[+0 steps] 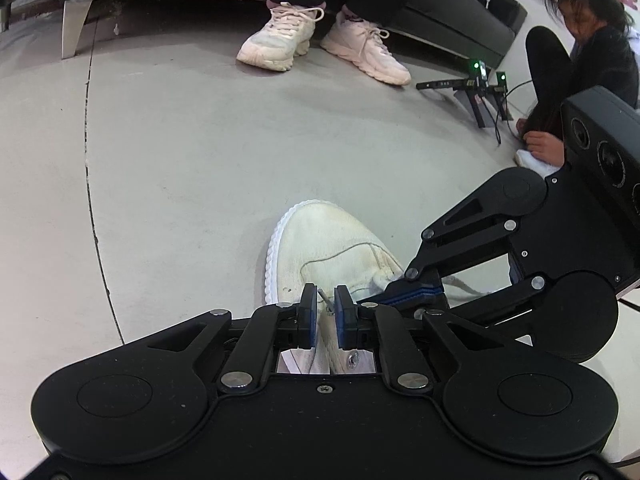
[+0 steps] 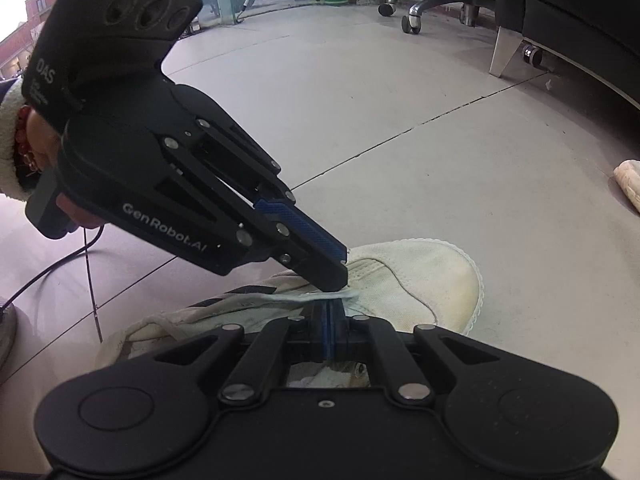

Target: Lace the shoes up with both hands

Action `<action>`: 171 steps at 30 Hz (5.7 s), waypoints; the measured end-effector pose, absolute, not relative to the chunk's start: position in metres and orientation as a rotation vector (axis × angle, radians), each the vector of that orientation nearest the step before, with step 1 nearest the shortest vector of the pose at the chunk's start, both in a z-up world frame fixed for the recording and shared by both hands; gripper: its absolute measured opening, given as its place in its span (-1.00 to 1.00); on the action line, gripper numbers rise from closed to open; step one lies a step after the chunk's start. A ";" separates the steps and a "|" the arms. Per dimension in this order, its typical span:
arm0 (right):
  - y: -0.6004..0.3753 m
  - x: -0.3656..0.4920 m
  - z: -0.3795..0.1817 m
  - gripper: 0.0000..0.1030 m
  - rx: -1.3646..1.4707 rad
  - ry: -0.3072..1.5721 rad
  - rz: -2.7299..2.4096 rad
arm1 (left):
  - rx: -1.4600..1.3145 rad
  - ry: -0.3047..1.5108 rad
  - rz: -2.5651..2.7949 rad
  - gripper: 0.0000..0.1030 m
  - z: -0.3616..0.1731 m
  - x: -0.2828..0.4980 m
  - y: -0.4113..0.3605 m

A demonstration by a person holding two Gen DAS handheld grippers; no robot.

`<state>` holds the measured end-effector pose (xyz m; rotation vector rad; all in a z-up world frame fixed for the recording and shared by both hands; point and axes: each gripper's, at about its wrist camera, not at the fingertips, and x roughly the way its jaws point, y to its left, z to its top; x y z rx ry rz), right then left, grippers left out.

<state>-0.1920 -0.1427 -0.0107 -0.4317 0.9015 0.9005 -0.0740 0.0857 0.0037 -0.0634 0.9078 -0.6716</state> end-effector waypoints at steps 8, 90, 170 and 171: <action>-0.144 -0.197 -0.009 -0.97 -0.428 0.902 0.887 | 0.000 0.867 -0.657 -0.94 0.001 -0.082 0.073; -0.117 -0.239 -0.009 -0.91 -0.432 1.035 0.637 | 0.624 0.321 -0.092 -0.98 0.113 -0.191 0.016; -0.103 -0.239 -0.011 -0.90 -0.454 1.033 0.633 | 0.717 0.244 -0.142 -0.99 0.112 -0.221 0.011; -0.102 -0.240 -0.010 -0.90 -0.462 1.031 0.631 | 0.743 0.230 -0.119 -0.99 0.111 -0.223 0.012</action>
